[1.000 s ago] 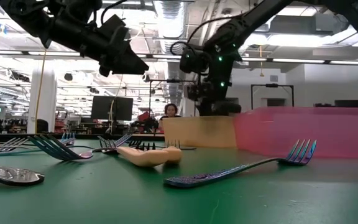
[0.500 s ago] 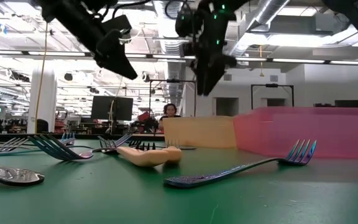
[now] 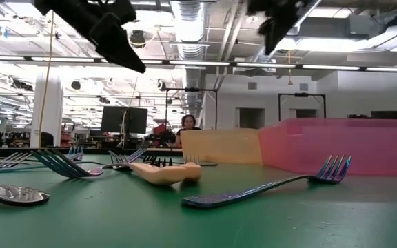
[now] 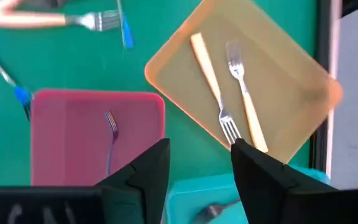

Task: Sort silverware by color (type)
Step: Put the black fork into the blue bin

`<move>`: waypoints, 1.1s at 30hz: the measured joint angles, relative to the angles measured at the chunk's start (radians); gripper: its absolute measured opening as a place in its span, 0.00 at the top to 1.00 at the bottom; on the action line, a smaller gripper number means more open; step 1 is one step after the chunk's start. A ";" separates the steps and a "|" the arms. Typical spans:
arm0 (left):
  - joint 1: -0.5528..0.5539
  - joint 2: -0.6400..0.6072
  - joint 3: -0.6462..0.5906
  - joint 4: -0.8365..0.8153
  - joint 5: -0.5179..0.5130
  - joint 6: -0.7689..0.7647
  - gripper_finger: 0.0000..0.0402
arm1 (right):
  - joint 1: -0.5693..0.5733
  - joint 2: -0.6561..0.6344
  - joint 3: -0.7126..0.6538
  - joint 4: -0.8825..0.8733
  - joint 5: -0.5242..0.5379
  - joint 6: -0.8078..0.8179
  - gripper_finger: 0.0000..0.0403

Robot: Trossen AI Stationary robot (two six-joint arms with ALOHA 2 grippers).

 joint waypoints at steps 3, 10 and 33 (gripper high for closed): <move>0.001 -0.027 -0.012 0.006 -0.002 0.011 0.60 | 0.001 -0.143 -0.133 0.101 0.004 0.082 0.54; 0.023 -0.001 -0.012 0.059 0.036 0.130 0.60 | 0.024 -0.397 -0.461 0.393 0.007 0.219 0.54; 0.162 0.470 0.087 0.042 0.273 0.555 0.60 | 0.079 -0.372 -0.698 0.588 0.003 0.290 0.54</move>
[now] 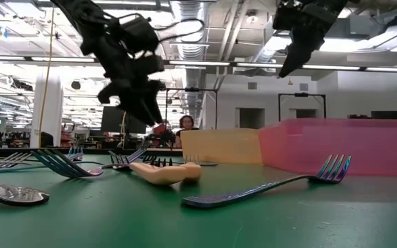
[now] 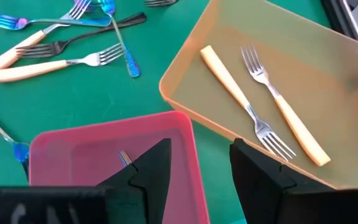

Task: Sort silverware by color (type)
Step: Put the black fork into the blue bin

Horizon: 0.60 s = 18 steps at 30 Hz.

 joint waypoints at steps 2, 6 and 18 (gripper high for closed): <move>0.000 0.041 0.014 -0.007 0.000 0.048 0.60 | 0.013 0.002 0.000 -0.001 0.000 0.000 0.54; 0.009 0.118 0.064 -0.091 -0.003 0.126 0.60 | 0.038 0.001 0.000 0.015 0.000 0.004 0.54; 0.112 0.191 0.107 -0.153 0.003 0.240 0.60 | 0.049 0.001 0.000 0.040 0.000 0.003 0.54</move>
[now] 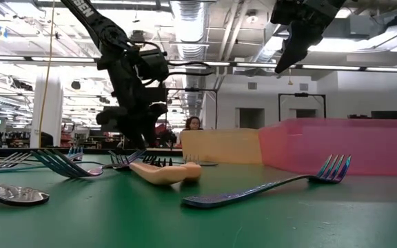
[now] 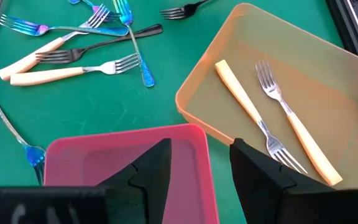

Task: Sort silverware by color (type)
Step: Put the black fork into the blue bin

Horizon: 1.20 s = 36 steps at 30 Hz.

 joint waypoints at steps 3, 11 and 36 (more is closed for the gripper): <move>0.005 0.000 0.000 -0.006 0.007 0.013 0.60 | 0.000 0.000 0.000 0.000 0.000 -0.002 0.54; -0.002 0.032 0.000 -0.014 0.027 0.064 0.60 | 0.000 0.000 0.000 0.001 0.000 0.004 0.54; -0.003 0.055 0.000 -0.002 0.028 -0.110 1.00 | 0.034 0.000 0.000 0.026 0.008 0.017 0.54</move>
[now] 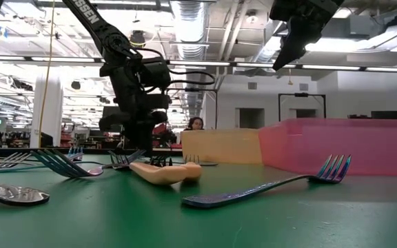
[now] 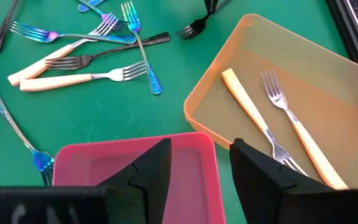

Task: Sort silverware by color (type)
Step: Put the black fork into the blue bin

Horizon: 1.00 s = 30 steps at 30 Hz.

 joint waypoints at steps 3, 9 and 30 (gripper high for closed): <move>-0.007 -0.028 -0.004 -0.018 0.022 -0.074 1.00 | 0.000 0.000 0.000 0.000 0.000 0.000 0.54; -0.035 -0.082 -0.002 -0.004 0.038 -0.085 1.00 | -0.001 0.000 0.000 0.002 0.001 -0.001 0.54; -0.119 -0.090 -0.001 -0.097 -0.086 -0.546 0.66 | -0.001 0.000 0.000 -0.002 0.002 -0.001 0.54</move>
